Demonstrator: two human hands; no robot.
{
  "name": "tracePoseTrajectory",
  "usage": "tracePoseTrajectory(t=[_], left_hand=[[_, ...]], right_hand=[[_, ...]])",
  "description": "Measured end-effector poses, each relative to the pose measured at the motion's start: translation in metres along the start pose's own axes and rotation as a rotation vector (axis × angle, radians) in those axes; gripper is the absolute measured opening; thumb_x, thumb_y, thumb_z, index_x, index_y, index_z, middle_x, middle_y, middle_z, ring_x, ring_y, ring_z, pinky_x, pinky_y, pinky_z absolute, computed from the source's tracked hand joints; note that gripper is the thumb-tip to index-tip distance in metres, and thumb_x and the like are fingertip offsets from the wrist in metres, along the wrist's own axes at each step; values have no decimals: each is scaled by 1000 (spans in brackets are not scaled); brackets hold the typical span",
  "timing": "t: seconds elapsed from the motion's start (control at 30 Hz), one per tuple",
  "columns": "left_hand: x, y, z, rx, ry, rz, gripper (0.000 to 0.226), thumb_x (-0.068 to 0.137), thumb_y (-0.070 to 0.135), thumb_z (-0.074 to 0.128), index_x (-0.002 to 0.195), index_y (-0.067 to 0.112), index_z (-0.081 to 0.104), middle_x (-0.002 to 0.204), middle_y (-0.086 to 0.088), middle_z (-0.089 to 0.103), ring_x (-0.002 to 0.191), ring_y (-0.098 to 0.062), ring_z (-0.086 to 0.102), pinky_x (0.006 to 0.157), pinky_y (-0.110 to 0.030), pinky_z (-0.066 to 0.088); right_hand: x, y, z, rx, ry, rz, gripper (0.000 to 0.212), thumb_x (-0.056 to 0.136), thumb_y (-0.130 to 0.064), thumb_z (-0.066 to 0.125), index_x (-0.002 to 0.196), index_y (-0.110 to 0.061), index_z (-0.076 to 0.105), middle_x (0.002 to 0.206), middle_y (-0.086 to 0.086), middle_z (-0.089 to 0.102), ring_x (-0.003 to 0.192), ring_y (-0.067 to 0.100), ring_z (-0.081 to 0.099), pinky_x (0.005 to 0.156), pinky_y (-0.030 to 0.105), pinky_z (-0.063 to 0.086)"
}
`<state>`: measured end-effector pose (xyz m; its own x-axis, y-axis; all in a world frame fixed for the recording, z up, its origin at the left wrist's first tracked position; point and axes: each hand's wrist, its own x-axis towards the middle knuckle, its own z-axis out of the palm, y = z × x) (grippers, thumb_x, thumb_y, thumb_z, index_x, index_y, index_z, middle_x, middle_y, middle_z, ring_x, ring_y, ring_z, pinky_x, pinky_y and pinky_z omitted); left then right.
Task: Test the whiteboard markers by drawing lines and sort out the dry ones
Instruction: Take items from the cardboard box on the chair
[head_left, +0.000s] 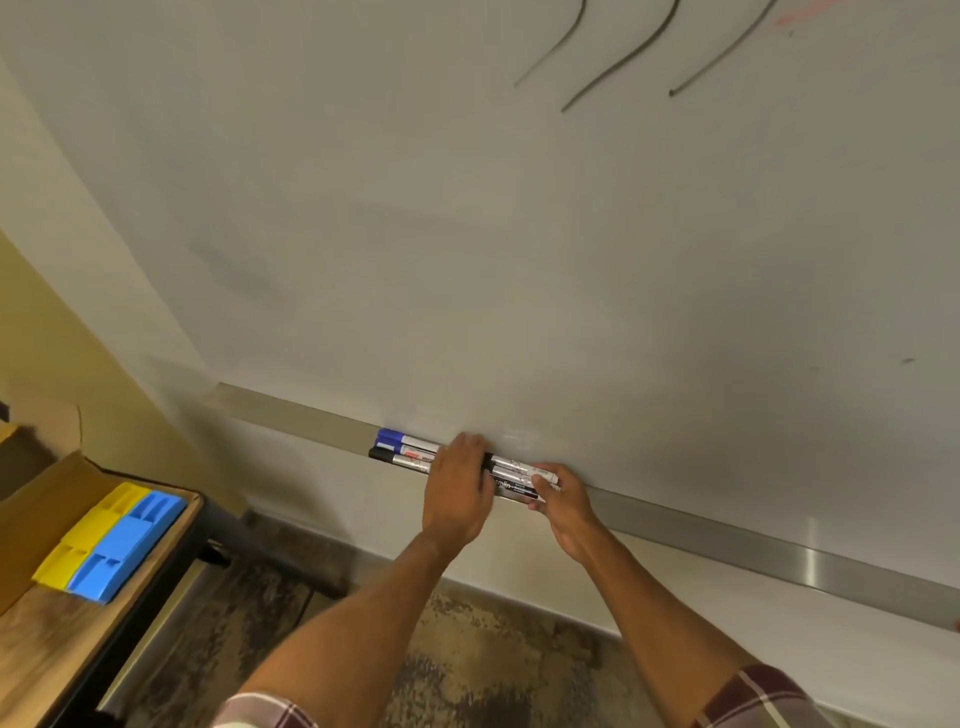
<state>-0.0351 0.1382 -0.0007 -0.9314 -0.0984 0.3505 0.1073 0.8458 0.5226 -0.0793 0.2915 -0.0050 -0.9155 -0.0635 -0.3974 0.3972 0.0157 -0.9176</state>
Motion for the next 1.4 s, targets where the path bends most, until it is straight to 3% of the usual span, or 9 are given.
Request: tracePoseTrajectory(t=[0.07,0.2,0.47,0.57,0.63,0.73,0.87,1.07,1.4], left_hand=[[-4,-8,7,212,-190,195,50,94,33,38,140,15,47,142,-5,50,136,-24,41,120,-45,21],[-8,-6,11,348,-440,190,67,101,44,28,156,12,7,163,-5,10,151,-21,4,119,-40,-12],[-11,-11,21,355,-616,116,80,102,45,33,145,14,-27,158,-6,-26,147,-26,-23,117,-40,-13],[-10,-8,22,352,-613,104,79,103,43,33,143,15,-29,158,-6,-27,145,-26,-26,116,-39,-14],[-11,-6,21,352,-620,97,77,103,42,32,143,15,-29,157,-5,-29,143,-25,-29,115,-38,-15],[-11,-6,21,354,-634,80,75,104,41,31,142,14,-28,154,-5,-31,142,-24,-30,114,-38,-16],[-12,-5,23,362,-651,55,75,104,42,29,147,12,-24,151,-4,-33,143,-26,-28,115,-38,-15],[-12,-5,24,356,-598,34,72,104,40,29,153,10,-14,156,-5,-26,148,-26,-20,115,-37,-17],[-14,-4,24,353,-603,17,74,104,36,32,152,7,-16,161,-10,-20,148,-25,-19,116,-37,-14]], right_hand=[[3,0,2,-30,12,9,15,95,-1,51,108,-7,55,111,19,60,86,25,61,58,24,49],[7,0,5,-113,28,25,19,95,-3,52,113,-5,55,114,18,59,91,26,62,60,23,52],[11,-2,20,-249,117,65,23,96,-4,50,119,-4,50,112,13,55,91,22,59,58,21,53],[14,-3,36,-346,236,118,32,96,-6,45,128,-4,43,126,15,52,101,27,58,79,32,52],[9,-6,48,-390,317,179,48,99,-9,40,144,-5,22,138,15,38,119,32,49,95,34,43],[4,-8,53,-480,397,150,63,96,-8,45,146,0,7,143,23,28,127,38,38,104,41,35],[3,-1,48,-616,454,97,41,100,-7,33,140,-4,23,140,21,35,126,33,36,103,39,33],[-12,1,28,-746,415,-27,38,86,7,52,122,-2,43,127,22,40,118,34,39,94,38,39],[-16,4,18,-693,349,-78,31,90,-2,46,121,2,42,116,23,52,104,35,52,87,39,44]])
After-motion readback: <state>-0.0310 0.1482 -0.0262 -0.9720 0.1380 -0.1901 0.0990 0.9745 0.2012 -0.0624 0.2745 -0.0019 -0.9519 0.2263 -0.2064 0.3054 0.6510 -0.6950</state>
